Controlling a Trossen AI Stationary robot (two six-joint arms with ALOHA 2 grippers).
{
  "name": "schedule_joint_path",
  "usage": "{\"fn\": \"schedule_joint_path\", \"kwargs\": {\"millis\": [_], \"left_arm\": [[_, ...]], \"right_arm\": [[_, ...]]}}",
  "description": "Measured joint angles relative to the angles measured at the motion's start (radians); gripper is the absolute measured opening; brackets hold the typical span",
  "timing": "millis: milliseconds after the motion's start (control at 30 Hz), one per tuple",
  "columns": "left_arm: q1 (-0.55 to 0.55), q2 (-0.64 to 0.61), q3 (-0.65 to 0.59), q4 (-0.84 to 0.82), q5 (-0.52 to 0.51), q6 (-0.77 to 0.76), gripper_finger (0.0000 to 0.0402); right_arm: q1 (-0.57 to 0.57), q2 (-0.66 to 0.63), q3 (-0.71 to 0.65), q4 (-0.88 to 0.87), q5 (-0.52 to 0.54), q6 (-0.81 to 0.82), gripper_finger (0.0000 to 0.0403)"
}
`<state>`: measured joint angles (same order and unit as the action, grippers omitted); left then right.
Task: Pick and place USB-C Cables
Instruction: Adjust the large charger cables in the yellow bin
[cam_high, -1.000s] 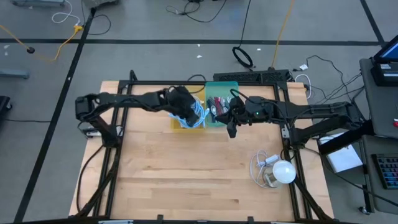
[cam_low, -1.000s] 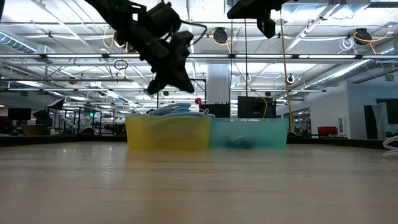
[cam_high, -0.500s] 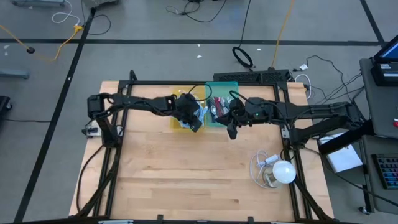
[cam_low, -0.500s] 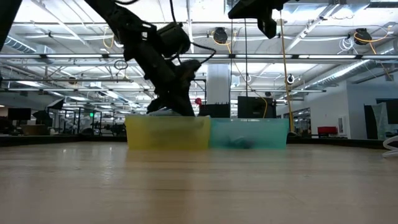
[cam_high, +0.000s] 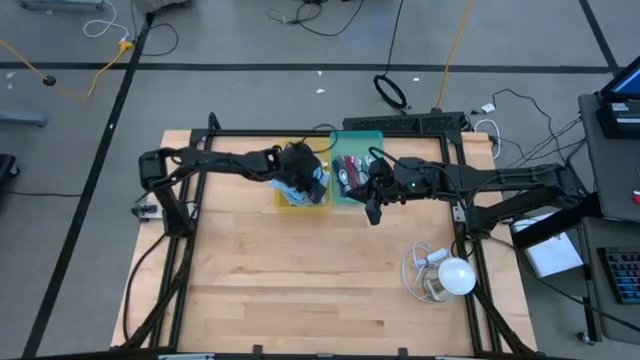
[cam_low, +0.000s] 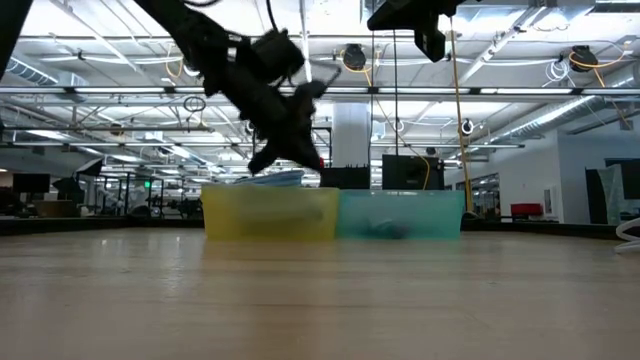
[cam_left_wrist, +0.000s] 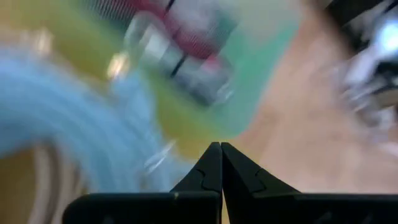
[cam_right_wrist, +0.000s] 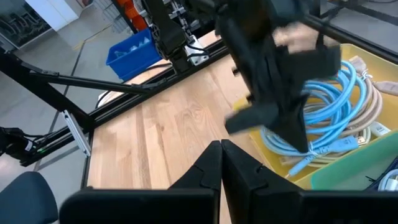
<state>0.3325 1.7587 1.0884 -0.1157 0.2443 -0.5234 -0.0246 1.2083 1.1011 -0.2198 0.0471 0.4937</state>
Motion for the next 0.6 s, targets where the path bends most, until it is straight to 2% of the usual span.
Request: {"fn": "schedule_joint_path", "kwargs": {"millis": [167,267,400,600], "left_arm": [[0.004,-0.068,0.063,-0.027,-0.006,0.027,0.0],[0.021,-0.105,0.114,-0.181,-0.015,0.078,0.0],[0.04,-0.142,0.142,-0.498,-0.124,0.186,0.0],[0.083,-0.176,0.145,-0.756,-0.305,0.239,0.0]], "right_arm": [[0.0,0.0,0.0,0.0,0.0,0.002,0.0],[0.0,0.0,0.0,0.0,0.0,0.006,0.0],[0.0,0.0,-0.001,-0.005,-0.003,0.006,0.0],[0.0,0.0,-0.001,-0.017,-0.021,0.006,0.0]]}}
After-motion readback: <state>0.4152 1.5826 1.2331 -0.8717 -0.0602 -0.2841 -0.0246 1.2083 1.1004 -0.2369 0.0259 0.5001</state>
